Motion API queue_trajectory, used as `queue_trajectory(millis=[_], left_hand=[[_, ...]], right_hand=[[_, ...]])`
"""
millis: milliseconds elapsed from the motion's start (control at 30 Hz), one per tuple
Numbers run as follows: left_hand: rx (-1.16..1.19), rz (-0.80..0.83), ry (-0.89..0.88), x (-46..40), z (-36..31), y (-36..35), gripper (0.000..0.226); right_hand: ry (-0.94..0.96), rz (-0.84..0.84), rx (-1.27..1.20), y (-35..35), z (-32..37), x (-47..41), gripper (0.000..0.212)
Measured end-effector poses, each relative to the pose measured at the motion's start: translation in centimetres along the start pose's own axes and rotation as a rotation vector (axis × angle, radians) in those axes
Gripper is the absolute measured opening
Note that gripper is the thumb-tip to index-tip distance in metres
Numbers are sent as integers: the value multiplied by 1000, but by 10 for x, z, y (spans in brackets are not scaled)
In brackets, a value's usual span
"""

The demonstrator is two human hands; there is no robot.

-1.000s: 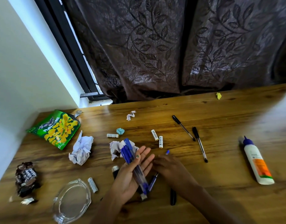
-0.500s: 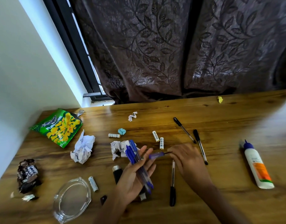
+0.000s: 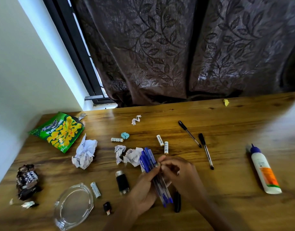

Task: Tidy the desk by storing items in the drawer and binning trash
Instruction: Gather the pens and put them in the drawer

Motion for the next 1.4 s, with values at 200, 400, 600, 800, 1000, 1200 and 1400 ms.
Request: queue_trajectory(millis=[200,400,600,800,1000,1200,1400], left_hand=[[-116,106,213,16,37,5,42],[-204,190,305,31,70,10,35],[-187,113,292,28,70,9,29],[-267,82,347,19,68,-2,25],[-138,23,206,11,50,5,31],[-21,47,77,10,26,6,35],[39,68,-42,11,10,11,38]], right_hand=[[-44,-37,-99,30,5,-15,12],[-118,461,-398,-26,12,10,28],[-128,473,-422,-29,9,10,27],[-141,464,-424,-18,-2,14,29],[-68,83,94,14,-34,6,22],[129,418,627,3,-49,17,48],[225,344,703,14,-56,22,38]])
Point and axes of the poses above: each hand's wrist, its own x-axis away from the middle knuckle, its own y-axis out of the back of the hand, z = x × y, the point moved 5 cm from there along -x, towards the middle knuckle, and after that the axes turned 15 degrees about y, right-handed, at the moved point
